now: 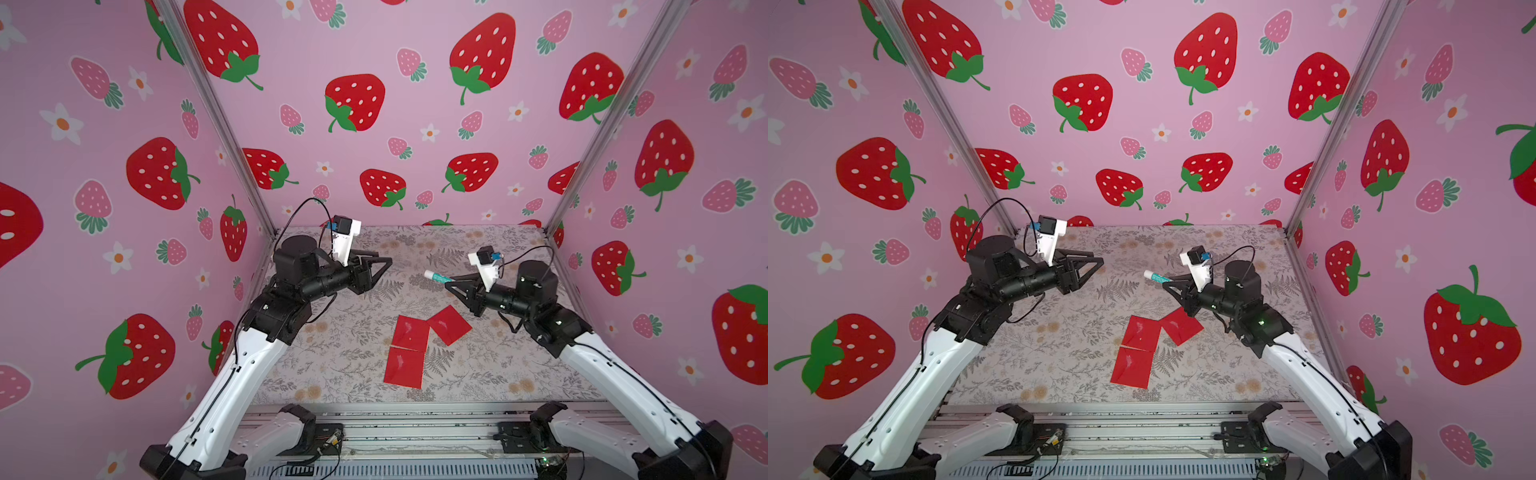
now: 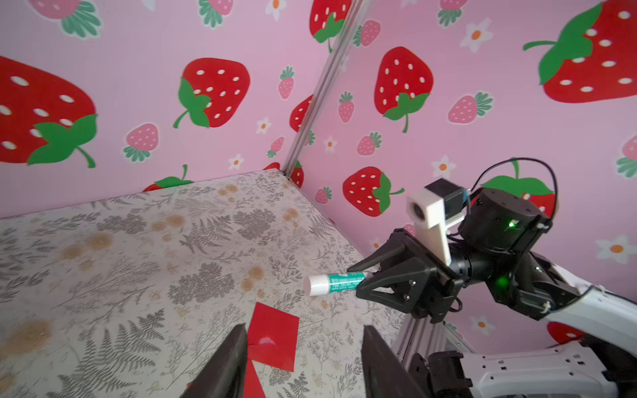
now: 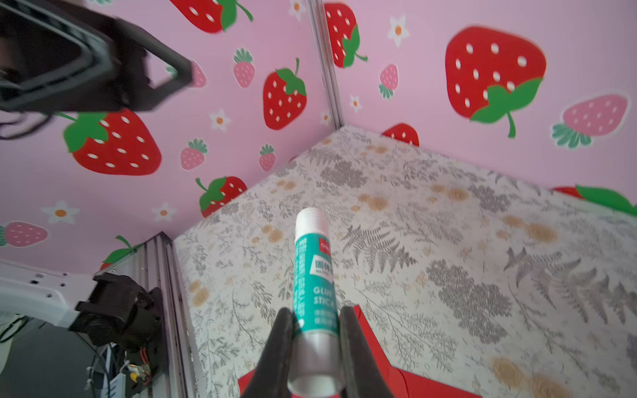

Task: Seal the envelope with a glue stick
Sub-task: Place the glue stick at the center of the board.

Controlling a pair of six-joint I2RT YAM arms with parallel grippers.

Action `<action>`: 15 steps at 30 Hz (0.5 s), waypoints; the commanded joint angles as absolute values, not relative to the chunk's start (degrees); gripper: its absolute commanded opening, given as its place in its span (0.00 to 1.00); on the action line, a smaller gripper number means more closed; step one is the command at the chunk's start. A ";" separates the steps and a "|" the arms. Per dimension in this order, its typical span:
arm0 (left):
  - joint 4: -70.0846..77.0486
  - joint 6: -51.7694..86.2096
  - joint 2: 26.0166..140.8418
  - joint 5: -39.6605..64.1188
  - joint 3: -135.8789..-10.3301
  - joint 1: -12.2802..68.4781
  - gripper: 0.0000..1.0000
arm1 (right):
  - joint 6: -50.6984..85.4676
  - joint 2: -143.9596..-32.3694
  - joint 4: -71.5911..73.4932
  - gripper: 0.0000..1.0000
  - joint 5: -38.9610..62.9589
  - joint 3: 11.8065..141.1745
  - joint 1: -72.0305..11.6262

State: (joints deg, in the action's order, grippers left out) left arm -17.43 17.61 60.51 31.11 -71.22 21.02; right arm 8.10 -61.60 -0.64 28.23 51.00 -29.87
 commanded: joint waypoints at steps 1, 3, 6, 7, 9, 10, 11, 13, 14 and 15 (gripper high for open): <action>-15.74 20.44 58.98 26.18 -67.64 19.08 0.53 | 8.27 -67.43 10.79 0.00 24.79 46.47 -29.30; -14.41 22.04 58.30 25.58 -64.55 18.59 0.53 | 9.91 -72.84 17.88 0.00 24.16 43.50 -28.92; -12.10 24.09 57.79 25.94 -60.54 18.32 0.53 | 11.69 -81.36 26.03 0.00 24.12 42.22 -28.83; -11.52 24.79 57.61 25.80 -59.54 18.29 0.53 | 12.20 -84.18 28.08 0.00 23.92 42.23 -28.83; -10.02 26.13 57.53 25.83 -57.11 18.29 0.53 | 13.13 -89.83 33.22 0.00 23.98 42.10 -28.83; -9.27 26.77 57.54 26.01 -55.89 18.30 0.53 | 13.69 -92.70 35.93 0.00 24.00 42.10 -28.83; -8.82 27.22 57.57 26.02 -54.91 18.35 0.53 | 14.21 -95.16 38.43 0.00 23.99 42.27 -28.82; -7.73 27.98 57.43 25.93 -52.88 18.29 0.53 | 14.83 -99.79 41.71 0.02 23.99 42.99 -28.83; -7.33 28.43 57.44 25.65 -51.72 18.29 0.53 | 15.25 -102.13 42.84 0.03 23.91 43.68 -28.83; -7.07 28.91 57.48 25.29 -50.84 18.35 0.53 | 15.75 -104.12 43.71 0.03 23.95 44.21 -28.78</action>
